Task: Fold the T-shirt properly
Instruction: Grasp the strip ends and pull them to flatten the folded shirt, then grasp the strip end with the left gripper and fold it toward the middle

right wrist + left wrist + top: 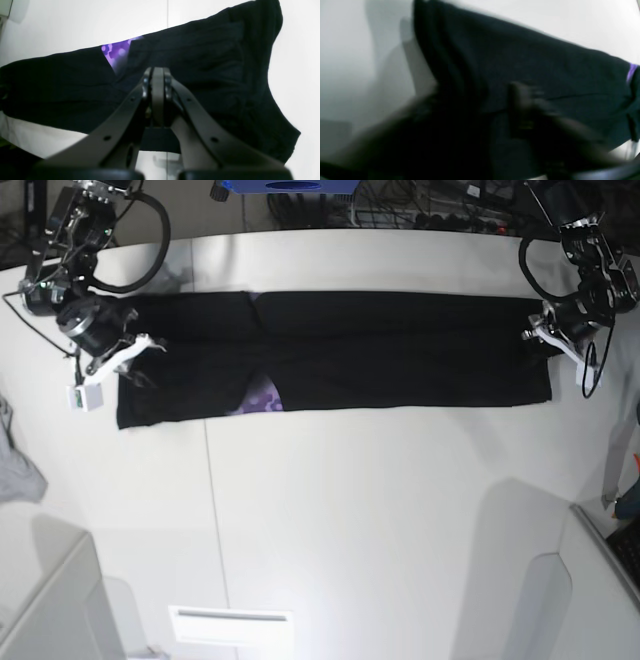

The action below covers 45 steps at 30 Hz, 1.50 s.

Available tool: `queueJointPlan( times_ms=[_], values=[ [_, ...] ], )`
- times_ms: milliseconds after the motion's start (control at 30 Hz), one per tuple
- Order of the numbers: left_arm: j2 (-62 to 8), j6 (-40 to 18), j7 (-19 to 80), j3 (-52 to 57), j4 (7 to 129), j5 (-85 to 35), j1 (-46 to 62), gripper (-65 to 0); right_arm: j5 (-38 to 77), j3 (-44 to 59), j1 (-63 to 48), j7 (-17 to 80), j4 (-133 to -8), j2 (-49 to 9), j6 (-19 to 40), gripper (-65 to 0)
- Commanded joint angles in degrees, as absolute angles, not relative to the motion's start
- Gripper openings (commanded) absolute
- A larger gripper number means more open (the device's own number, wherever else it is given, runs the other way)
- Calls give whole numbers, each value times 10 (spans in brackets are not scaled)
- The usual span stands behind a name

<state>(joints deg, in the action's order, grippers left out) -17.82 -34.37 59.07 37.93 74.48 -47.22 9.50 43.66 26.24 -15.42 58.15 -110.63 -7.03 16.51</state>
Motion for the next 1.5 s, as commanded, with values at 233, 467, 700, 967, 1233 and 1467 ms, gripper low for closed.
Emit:
queueJointPlan(
  times_ms=[233, 467, 700, 967, 1233, 1467],
  values=[
    [-225, -338, 613, 383, 778, -427, 95, -650, 447, 264, -151, 571, -1118, -75, 167, -650],
    [-193, -337, 619, 377, 1003, -353, 142, -650, 447, 264, -151, 571, -1116, -74, 167, -650],
    [-68, -286, 724, 344, 1095, -327, 131, -650, 447, 264, -149, 571, -1116, -74, 167, -650],
    [-16, -199, 726, 208, 1098, -329, 102, -650, 447, 264, -150, 571, -1115, -77, 167, -650],
    [9, -161, 727, 139, 1096, -329, 77, -650, 447, 264, -150, 571, -1115, -77, 167, -650],
    [15, -160, 727, 127, 1058, -329, 62, -650, 447, 265, -149, 571, -1114, -77, 167, -650]
  ],
)
